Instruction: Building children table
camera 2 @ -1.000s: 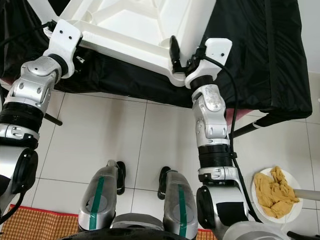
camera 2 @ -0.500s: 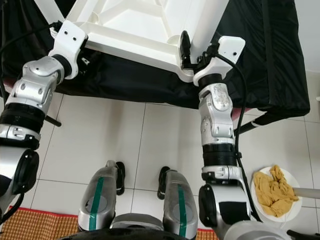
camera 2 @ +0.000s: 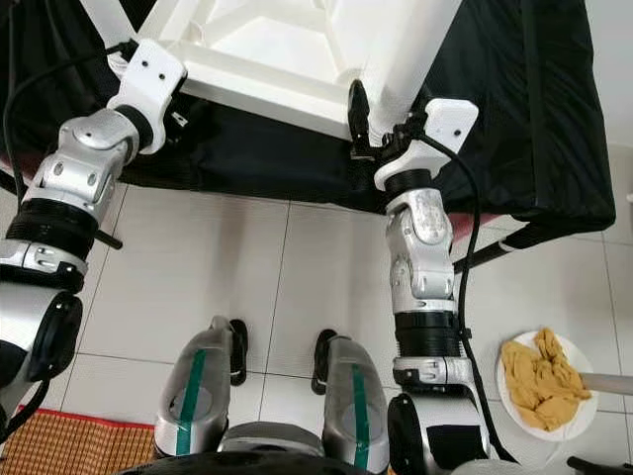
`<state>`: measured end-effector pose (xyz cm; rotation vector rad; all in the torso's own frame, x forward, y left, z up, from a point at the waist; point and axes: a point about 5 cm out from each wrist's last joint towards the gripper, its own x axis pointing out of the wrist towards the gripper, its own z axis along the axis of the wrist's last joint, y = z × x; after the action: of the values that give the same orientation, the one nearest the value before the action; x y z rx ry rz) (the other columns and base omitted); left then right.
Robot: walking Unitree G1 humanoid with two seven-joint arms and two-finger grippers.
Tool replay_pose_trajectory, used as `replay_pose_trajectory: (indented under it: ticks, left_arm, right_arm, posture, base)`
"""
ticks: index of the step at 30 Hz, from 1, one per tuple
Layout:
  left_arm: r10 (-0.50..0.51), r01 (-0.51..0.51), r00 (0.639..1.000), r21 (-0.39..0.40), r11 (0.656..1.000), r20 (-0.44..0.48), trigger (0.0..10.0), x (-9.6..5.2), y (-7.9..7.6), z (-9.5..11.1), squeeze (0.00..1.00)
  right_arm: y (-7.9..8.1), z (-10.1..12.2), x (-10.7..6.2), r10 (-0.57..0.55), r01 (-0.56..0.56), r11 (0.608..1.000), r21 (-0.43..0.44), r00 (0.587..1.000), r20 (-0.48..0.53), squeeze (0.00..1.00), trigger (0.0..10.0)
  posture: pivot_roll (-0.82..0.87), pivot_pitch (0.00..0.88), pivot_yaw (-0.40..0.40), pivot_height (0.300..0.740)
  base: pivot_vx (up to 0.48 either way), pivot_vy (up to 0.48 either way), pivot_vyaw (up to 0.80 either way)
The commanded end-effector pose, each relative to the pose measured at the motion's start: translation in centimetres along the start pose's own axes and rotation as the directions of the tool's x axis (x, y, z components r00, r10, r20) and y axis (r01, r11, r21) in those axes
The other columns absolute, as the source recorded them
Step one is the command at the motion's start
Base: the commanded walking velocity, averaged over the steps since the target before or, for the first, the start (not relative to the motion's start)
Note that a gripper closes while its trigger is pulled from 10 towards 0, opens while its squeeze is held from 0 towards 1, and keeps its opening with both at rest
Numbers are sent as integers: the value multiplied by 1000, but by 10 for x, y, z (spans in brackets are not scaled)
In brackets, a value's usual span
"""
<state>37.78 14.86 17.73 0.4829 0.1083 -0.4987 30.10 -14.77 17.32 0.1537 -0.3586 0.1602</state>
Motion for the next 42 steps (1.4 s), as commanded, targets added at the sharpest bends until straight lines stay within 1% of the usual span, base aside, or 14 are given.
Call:
replay_pose_trajectory:
  ticks: [1,5,7,8,9,10,11,14,17,20,25,28,35,42]
  left_arm:
    - [-189,179,974,93,979,121,10000,-2,-9,27,0]
    - [-246,228,961,140,964,125,10000,-6,-10,29,0]
    - [-243,221,963,173,960,118,10000,-7,-9,29,0]
    - [-237,214,964,185,959,117,10000,-6,-8,30,212]
    - [-237,214,964,185,959,117,10000,-6,-8,30,212]
    - [-237,213,965,183,960,116,10000,-6,-8,30,55]
    - [-240,218,964,180,959,114,10000,-5,-8,29,0]
    - [-242,220,965,188,957,103,10000,-3,-10,27,0]
    - [-248,234,967,198,952,53,10000,3,-13,18,0]
    - [-250,239,968,200,950,33,10000,5,-13,15,0]
    - [-216,212,976,226,951,-8,10000,11,-12,9,0]
    - [-188,189,982,241,952,-24,10000,15,-8,9,0]
    - [-163,160,987,253,954,-9,10000,17,-3,16,0]
    - [-141,144,990,261,955,-31,10000,24,-3,16,0]
  right_arm:
    - [1,-2,-4,5,-5,1000,4,1000,-11,0,10000]
    - [1,-3,-5,8,-8,1000,5,1000,-18,0,10000]
    - [2,-3,-5,12,-12,1000,6,1000,-21,0,10000]
    - [3,-3,-5,13,-13,1000,7,1000,-21,0,10000]
    - [3,-3,-5,13,-13,1000,7,1000,-21,0,10000]
    - [3,-3,-4,14,-14,1000,7,1000,-21,0,10000]
    - [4,-3,-4,14,-14,1000,7,1000,-21,0,10000]
    - [4,-2,-3,14,-14,1000,7,1000,-20,0,10000]
    - [4,-1,-3,17,-17,1000,5,1000,-15,0,10000]
    - [3,-1,-3,17,-17,1000,4,1000,-15,0,10000]
    - [1,0,-4,9,-9,1000,0,1000,-12,0,10000]
    - [0,1,-4,1,-1,1000,2,1000,-7,0,10000]
    - [1,1,-4,-5,5,1000,5,1000,-5,0,10000]
    - [2,1,-3,-10,10,1000,9,1000,-3,0,10000]
  posture:
    - [19,131,8,740]
    - [25,132,8,740]
    - [25,131,8,740]
    - [27,129,7,740]
    - [27,129,7,740]
    - [28,129,7,740]
    - [28,128,7,740]
    - [26,128,7,740]
    - [23,127,8,740]
    - [21,127,9,740]
    - [16,124,13,740]
    - [11,121,18,740]
    - [10,120,23,740]
    - [5,120,26,740]
  base:
    - [0,0,0]
    - [0,0,0]
    - [0,0,0]
    - [0,0,0]
    - [0,0,0]
    - [0,0,0]
    - [0,0,0]
    - [0,0,0]
    - [0,0,0]
    - [0,0,0]
    - [0,0,0]
    - [0,0,0]
    - [0,0,0]
    - [0,0,0]
